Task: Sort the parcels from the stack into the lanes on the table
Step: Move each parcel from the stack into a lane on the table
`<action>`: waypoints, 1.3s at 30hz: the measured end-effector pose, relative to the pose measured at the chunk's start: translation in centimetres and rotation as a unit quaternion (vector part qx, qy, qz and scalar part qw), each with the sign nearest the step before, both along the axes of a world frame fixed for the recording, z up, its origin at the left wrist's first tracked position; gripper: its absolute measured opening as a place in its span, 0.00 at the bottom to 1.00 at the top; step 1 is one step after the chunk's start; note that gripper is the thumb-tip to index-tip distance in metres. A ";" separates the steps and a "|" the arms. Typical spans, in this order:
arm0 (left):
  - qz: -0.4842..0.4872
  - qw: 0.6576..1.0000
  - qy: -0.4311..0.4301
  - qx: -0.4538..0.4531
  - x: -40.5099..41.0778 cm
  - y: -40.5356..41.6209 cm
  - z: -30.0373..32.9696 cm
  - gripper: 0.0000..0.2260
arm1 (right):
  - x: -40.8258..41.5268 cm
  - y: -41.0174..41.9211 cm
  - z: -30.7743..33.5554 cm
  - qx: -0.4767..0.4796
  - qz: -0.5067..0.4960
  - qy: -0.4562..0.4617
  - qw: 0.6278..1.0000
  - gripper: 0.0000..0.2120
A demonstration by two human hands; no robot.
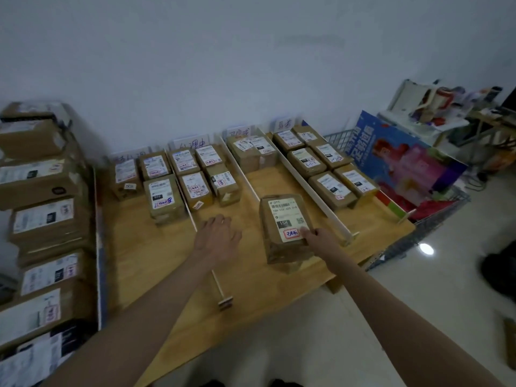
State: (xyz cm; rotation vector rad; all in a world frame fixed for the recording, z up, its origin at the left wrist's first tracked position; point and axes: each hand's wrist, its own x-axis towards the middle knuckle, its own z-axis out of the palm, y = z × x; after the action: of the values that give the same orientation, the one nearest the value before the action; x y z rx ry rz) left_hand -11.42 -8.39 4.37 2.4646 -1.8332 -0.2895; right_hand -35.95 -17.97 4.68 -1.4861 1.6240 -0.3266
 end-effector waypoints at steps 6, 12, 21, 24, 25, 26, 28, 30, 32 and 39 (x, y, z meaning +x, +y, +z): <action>0.045 0.999 -0.010 0.004 -3.9 -3.0 0.3 0.24 | -3.7 -4.8 0.3 -0.032 0.033 0.015 0.999 0.20; 0.076 0.997 -0.019 0.007 -3.6 -6.5 0.0 0.25 | -2.9 -10.6 -1.0 -0.022 0.055 0.002 0.998 0.22; 0.119 0.993 -0.017 0.009 -0.4 -15.0 -2.5 0.24 | 2.7 -21.7 -4.5 -0.018 0.118 0.036 0.992 0.21; 0.130 0.991 0.004 0.014 1.2 -17.8 -3.3 0.22 | 5.3 -25.5 -6.1 0.001 0.135 0.055 0.989 0.21; 0.133 0.991 0.005 0.015 1.8 -18.6 -3.7 0.22 | 6.2 -26.7 -6.8 0.005 0.140 0.060 0.988 0.22; 0.136 0.991 0.004 0.016 2.5 -19.4 -4.1 0.22 | 7.2 -27.8 -7.4 0.013 0.147 0.066 0.987 0.23; 0.141 0.990 -0.005 0.022 3.9 -20.9 -5.0 0.22 | 9.0 -29.8 -8.4 0.026 0.158 0.073 0.984 0.23; 0.142 0.989 -0.013 0.026 5.0 -22.1 -5.9 0.23 | 10.5 -31.6 -9.7 0.038 0.162 0.071 0.983 0.22; 0.149 0.989 -0.005 0.021 5.8 -23.1 -6.6 0.23 | 11.9 -33.0 -11.0 0.056 0.158 0.057 0.984 0.21; 0.172 0.985 0.011 0.009 7.7 -25.2 -8.5 0.24 | 15.4 -36.4 -14.6 0.067 0.175 0.060 0.980 0.22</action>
State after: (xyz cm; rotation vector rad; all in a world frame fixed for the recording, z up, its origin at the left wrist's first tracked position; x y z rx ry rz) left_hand -3.67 -33.60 -4.09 2.7163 -1.3650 -0.3105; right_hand -20.57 -54.32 -9.95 -1.6756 1.4106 0.0698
